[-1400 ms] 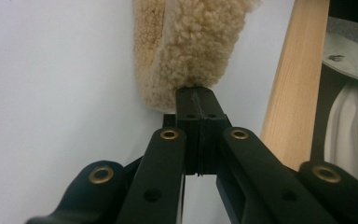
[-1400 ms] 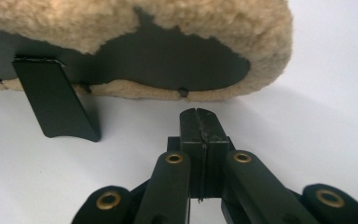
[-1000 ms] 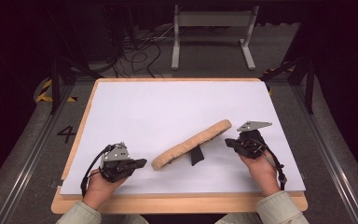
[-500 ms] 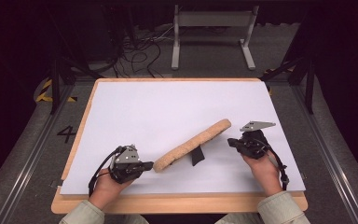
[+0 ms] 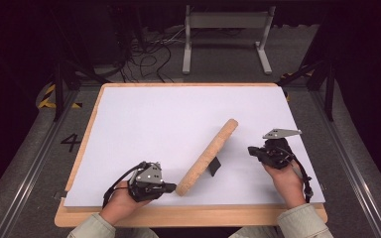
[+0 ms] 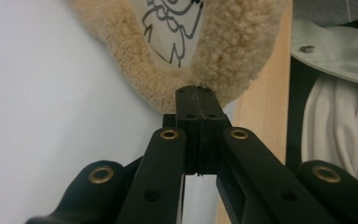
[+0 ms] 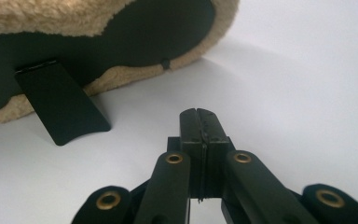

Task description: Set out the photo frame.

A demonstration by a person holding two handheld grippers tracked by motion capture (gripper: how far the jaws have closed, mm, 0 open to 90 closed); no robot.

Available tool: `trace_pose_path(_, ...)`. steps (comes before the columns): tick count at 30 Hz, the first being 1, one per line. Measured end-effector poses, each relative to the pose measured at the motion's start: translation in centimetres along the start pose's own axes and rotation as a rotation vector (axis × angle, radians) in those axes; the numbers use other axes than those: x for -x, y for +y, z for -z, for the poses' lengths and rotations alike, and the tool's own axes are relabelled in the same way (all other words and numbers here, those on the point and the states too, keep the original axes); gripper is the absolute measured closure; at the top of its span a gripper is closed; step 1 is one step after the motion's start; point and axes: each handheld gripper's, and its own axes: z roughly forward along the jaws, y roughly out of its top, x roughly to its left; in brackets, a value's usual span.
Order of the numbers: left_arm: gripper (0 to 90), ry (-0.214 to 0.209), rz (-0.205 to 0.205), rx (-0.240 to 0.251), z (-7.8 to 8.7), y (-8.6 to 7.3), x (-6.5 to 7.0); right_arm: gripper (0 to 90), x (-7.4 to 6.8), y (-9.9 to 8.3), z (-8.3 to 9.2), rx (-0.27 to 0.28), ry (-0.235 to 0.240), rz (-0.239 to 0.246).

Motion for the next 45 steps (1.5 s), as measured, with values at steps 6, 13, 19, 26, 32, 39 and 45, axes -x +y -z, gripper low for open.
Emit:
trace_pose_path(6, 90.0, -0.054, -0.023, -0.009, -1.5, 1.0, 0.1, 90.0, 0.2, -0.1, 0.4, 0.004, -0.001, -0.007)
trace_pose_path(13, 90.0, -0.104, -0.035, -0.014, -2.9, 1.9, 0.3, 90.0, 0.4, -0.3, 0.6, 0.003, -0.005, -0.014)
trace_pose_path(19, 90.0, -0.120, -0.034, -0.014, -3.7, 2.5, 0.5, 90.0, 0.4, -0.3, 0.7, 0.007, -0.006, -0.012)
trace_pose_path(26, 90.0, -0.094, -0.052, 0.021, -2.3, 2.2, 1.1, 90.0, 0.4, -0.4, 0.8, 0.004, -0.002, -0.015)
trace_pose_path(32, 90.0, -0.176, -0.094, 0.048, -1.4, 1.9, 2.4, 90.0, 0.5, -0.3, 1.0, 0.012, -0.004, -0.014)
trace_pose_path(39, 90.0, -0.214, -0.116, 0.039, -3.1, 2.9, 2.8, 90.0, 0.3, -0.3, 0.9, 0.008, -0.002, -0.010)
trace_pose_path(45, 90.0, -0.148, -0.098, 0.063, -3.7, 3.3, 2.4, 90.0, 0.5, -0.4, 1.1, 0.012, -0.005, -0.015)
